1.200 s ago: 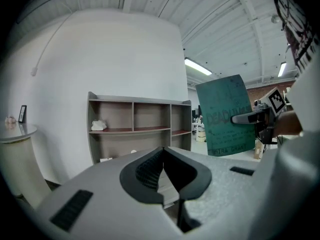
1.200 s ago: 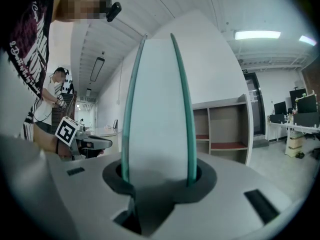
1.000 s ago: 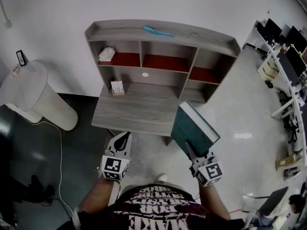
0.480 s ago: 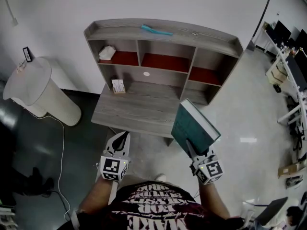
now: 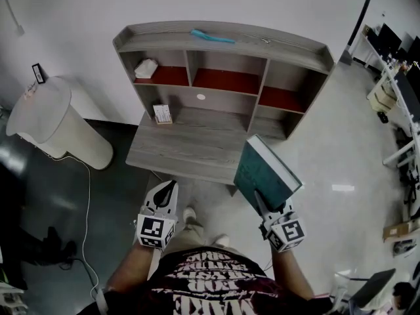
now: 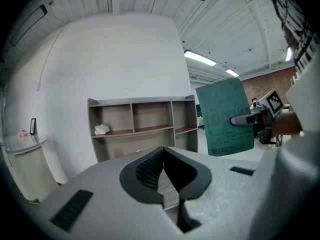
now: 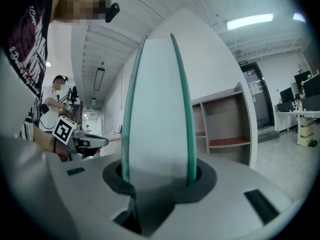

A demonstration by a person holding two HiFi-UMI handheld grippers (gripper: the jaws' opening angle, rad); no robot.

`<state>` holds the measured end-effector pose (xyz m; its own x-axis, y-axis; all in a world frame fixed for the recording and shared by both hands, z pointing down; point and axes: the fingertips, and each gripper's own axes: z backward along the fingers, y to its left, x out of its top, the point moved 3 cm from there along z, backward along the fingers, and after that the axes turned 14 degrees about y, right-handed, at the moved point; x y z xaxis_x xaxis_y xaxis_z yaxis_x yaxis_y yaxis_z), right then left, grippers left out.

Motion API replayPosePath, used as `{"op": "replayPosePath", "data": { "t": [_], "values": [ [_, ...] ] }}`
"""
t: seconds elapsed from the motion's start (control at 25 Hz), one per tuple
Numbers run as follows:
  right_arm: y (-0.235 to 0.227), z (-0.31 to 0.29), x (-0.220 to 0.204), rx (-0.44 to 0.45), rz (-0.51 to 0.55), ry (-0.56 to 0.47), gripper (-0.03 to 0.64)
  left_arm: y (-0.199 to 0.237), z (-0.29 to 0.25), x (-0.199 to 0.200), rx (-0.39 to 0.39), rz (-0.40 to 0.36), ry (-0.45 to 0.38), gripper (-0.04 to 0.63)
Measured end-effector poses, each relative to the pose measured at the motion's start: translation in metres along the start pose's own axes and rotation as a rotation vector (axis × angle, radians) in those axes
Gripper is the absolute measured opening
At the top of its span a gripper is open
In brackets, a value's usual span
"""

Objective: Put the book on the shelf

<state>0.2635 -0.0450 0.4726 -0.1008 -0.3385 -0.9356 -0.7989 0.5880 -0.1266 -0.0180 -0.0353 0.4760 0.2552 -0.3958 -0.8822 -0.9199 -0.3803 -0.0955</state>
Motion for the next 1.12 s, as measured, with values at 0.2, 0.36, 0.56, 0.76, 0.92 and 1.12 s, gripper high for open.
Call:
{"op": "replayPosePath", "data": {
  "t": [0.2, 0.36, 0.56, 0.76, 0.92, 1.12],
  "values": [
    [0.0, -0.002, 0.0, -0.018, -0.022, -0.01, 0.163, 0.01, -0.008, 0.004, -0.011, 0.005, 0.003, 0.006],
    [0.003, -0.007, 0.002, -0.008, -0.034, -0.021, 0.163, 0.013, -0.016, 0.012, -0.031, 0.003, -0.014, 0.006],
    [0.001, -0.021, 0.007, -0.033, -0.015, 0.004, 0.163, 0.023, -0.025, 0.012, -0.039, 0.002, -0.013, 0.006],
    [0.0, -0.036, 0.017, -0.044, -0.008, 0.008, 0.163, 0.038, -0.037, 0.012, -0.049, 0.006, -0.001, 0.006],
    [-0.002, -0.048, 0.023, -0.052, 0.001, 0.018, 0.163, 0.047, -0.047, 0.017, -0.061, 0.006, -0.007, 0.006],
    [-0.005, -0.064, 0.032, -0.064, 0.0, 0.022, 0.163, 0.06, -0.062, 0.02, -0.08, 0.006, -0.003, 0.006]
  ]
}}
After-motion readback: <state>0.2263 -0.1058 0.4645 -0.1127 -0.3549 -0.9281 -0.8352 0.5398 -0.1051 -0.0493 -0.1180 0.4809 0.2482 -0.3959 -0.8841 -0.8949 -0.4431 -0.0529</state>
